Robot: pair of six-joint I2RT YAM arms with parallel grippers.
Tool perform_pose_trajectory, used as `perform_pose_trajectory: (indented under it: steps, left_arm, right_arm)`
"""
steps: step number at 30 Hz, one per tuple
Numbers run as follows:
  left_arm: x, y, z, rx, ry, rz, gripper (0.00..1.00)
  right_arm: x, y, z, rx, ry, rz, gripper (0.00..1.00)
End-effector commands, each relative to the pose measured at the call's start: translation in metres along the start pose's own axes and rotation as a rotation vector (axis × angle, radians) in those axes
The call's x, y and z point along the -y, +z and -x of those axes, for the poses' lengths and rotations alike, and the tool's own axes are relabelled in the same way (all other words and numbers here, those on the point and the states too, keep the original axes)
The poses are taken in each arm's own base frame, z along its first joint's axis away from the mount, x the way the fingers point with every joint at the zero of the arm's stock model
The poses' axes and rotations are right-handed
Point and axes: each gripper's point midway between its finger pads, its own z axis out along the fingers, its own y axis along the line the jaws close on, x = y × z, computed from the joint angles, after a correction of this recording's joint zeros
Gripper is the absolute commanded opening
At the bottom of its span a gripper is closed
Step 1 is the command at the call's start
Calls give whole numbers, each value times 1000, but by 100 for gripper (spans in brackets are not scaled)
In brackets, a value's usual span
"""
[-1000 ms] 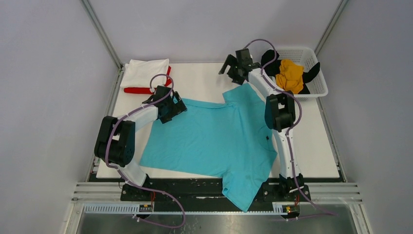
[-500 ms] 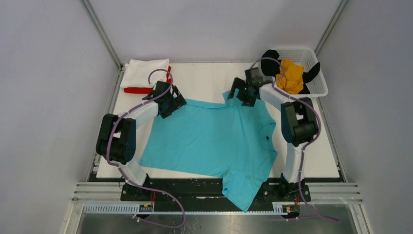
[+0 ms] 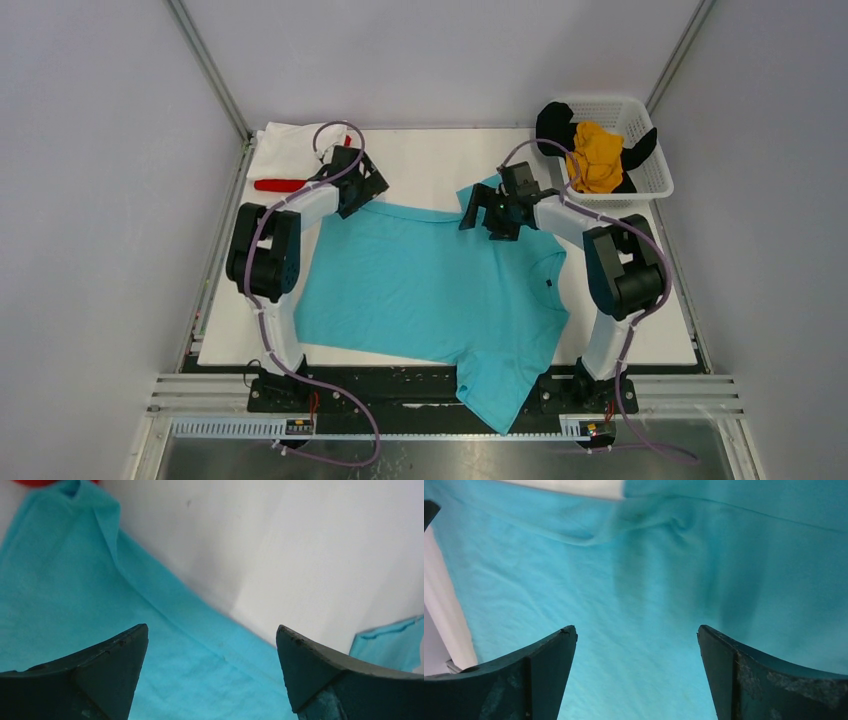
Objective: Fold and stack the t-shirts
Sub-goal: Flatten out the tshirt
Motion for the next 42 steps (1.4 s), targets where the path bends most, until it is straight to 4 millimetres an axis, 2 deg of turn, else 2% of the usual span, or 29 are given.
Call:
perform_pose_trajectory:
  steps: [1, 4, 8, 12, 16, 20, 23, 27, 30, 32, 35, 38, 42]
  left_arm:
    - [-4, 12, 46, 105, 0, 49, 99]
    - [-15, 25, 63, 101, -35, 58, 99]
    - [-23, 40, 78, 105, -42, 84, 99]
    - [-16, 50, 91, 121, -51, 62, 99]
    - [-5, 58, 101, 123, -63, 30, 99]
    - [-3, 63, 109, 130, -111, 19, 99]
    - [-8, 64, 113, 143, -149, 37, 99]
    - [-18, 65, 120, 161, -200, 78, 99]
    - [-22, 63, 128, 171, -235, 98, 99]
    - [-21, 60, 131, 167, -236, 99, 99]
    - [-19, 49, 133, 167, -220, 95, 99]
    - [-9, 32, 135, 177, -200, 43, 99]
    - [4, 8, 123, 157, -162, -15, 99]
  right_arm:
    - [-51, 9, 8, -2, -113, 111, 100]
    - [-62, 22, 12, -30, -107, 113, 99]
    - [-66, 36, 19, -44, -59, 98, 99]
    - [-64, 52, 25, -50, -17, 67, 100]
    - [-65, 66, 39, -23, 43, 34, 99]
    - [-65, 74, 72, 64, 136, -8, 99]
    - [-66, 79, 100, 137, 244, -11, 99]
    - [-50, 86, 139, 224, 373, -36, 100]
    - [-37, 89, 155, 209, 432, -49, 99]
    - [-42, 86, 161, 192, 402, -9, 100]
    - [-53, 69, 166, 205, 300, 32, 99]
    - [-49, 50, 165, 229, 208, 15, 99]
    - [-25, 52, 153, 193, 213, -53, 99]
